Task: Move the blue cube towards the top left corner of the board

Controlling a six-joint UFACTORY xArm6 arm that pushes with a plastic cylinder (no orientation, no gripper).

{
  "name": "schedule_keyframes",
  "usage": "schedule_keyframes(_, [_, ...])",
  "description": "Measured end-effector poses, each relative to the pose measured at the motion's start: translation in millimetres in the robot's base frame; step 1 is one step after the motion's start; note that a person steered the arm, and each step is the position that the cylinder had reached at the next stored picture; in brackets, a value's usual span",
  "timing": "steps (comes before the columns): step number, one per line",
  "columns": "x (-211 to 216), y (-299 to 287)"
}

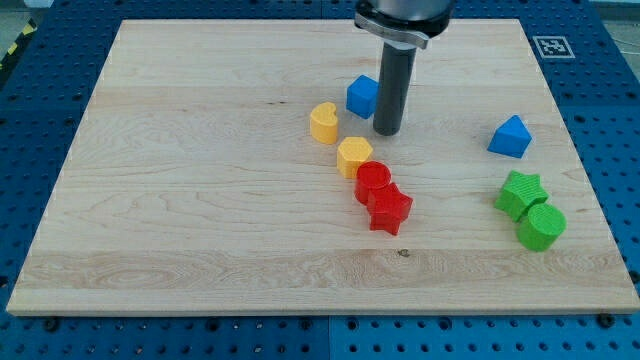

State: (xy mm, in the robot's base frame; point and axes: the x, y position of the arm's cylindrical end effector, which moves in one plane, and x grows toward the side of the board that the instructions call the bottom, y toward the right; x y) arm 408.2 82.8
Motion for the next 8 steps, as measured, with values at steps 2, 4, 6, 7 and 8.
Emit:
schedule_keyframes(2, [-39.1,7.9])
schedule_keyframes(4, [-43.8,-43.7])
schedule_keyframes(6, [-80.9,-56.8])
schedule_keyframes(7, [-58.9,-68.7])
schedule_keyframes(8, [-45.6,-85.4])
